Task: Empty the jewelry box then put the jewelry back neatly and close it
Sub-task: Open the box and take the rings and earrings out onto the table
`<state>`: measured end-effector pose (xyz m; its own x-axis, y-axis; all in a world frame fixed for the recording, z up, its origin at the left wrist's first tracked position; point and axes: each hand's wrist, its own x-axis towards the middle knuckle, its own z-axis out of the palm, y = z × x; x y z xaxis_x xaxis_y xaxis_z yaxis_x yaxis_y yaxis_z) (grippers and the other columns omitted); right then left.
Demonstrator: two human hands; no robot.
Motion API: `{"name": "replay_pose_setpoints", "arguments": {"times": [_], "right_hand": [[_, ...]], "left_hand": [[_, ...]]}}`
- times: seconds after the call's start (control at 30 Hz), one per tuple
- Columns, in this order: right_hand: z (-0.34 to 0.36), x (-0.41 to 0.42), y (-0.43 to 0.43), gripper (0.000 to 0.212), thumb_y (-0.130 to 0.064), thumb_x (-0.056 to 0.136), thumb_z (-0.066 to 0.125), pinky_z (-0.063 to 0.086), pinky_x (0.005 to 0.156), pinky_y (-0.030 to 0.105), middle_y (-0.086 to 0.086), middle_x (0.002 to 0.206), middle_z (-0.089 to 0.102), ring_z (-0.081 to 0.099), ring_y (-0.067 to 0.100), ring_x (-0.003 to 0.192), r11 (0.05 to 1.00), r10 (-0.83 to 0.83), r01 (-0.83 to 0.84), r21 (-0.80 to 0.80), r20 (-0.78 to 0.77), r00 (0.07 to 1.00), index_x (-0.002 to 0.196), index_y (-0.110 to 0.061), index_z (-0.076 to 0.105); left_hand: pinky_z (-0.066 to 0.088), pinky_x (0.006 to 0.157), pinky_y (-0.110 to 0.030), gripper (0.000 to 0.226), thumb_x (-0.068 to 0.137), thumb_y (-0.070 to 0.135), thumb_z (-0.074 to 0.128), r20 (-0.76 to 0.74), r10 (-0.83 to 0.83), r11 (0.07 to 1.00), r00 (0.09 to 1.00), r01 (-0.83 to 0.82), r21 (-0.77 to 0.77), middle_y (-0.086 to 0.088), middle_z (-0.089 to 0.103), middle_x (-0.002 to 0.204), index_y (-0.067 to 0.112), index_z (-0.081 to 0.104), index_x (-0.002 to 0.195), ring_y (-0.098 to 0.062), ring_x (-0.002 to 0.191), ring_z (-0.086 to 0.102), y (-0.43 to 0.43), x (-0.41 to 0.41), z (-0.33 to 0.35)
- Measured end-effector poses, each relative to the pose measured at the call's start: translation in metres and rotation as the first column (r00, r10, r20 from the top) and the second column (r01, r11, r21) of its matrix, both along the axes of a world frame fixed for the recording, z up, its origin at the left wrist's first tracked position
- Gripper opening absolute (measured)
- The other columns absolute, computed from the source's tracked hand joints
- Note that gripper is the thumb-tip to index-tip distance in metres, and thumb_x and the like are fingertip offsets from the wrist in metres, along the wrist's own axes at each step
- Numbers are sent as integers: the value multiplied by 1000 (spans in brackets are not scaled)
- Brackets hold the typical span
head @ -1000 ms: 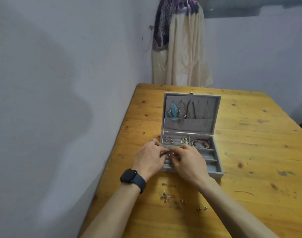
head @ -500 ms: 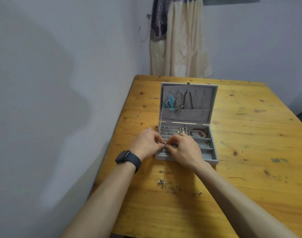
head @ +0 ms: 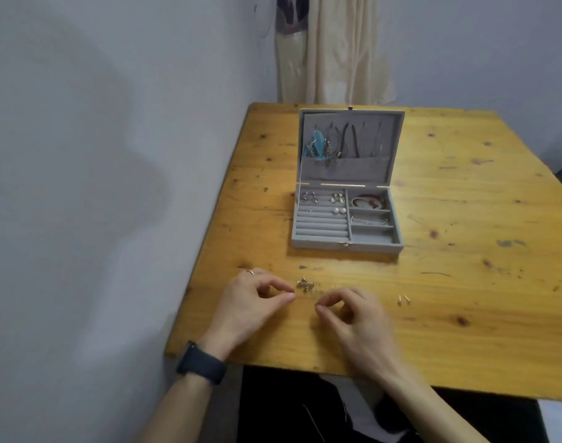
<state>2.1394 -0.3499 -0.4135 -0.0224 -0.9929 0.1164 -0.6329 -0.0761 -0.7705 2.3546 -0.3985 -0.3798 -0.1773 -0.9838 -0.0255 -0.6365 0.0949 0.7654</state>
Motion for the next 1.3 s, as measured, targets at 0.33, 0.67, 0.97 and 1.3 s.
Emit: {"name": "replay_pose_setpoints", "arguments": {"times": [0.33, 0.67, 0.97, 1.3], "right_hand": [[-13, 17, 7, 12, -45, 81, 75, 46, 77, 41, -16, 91, 68, 56, 16, 86, 994, -67, 52, -95, -159, 985, 89, -37, 72], [-13, 18, 5, 11, -45, 81, 75, 47, 79, 41, -14, 89, 69, 57, 17, 84, 994, -89, 79, -81, -134, 987, 90, -37, 74], [-15, 15, 8, 12, -42, 80, 78, 47, 80, 41, -15, 91, 69, 58, 14, 85, 992, -87, 77, -97, -105, 991, 91, -36, 75], [-4, 6, 13, 14, -31, 81, 80, 51, 75, 27, -15, 93, 66, 60, 4, 79, 997, -12, 16, -72, 56, 998, 95, -31, 77]], "left_hand": [[42, 97, -42, 13, 74, 52, 78, 128, 41, 994, 991, -27, -108, 22, 66, 97, 53, 74, 86, -7, 103, 48, 21, -9, -20], [34, 89, -32, 15, 78, 55, 75, 174, 75, 987, 982, -48, -154, 21, 66, 98, 47, 76, 90, -8, 103, 46, 27, -14, -24], [34, 92, -32, 18, 77, 55, 74, 189, 56, 993, 980, -34, -117, 22, 66, 101, 48, 74, 93, -8, 106, 46, 27, -13, -20], [46, 91, -33, 18, 80, 44, 76, 87, -6, 1000, 996, 7, -11, 22, 67, 98, 46, 74, 97, -2, 101, 53, 21, -6, -9]]}}
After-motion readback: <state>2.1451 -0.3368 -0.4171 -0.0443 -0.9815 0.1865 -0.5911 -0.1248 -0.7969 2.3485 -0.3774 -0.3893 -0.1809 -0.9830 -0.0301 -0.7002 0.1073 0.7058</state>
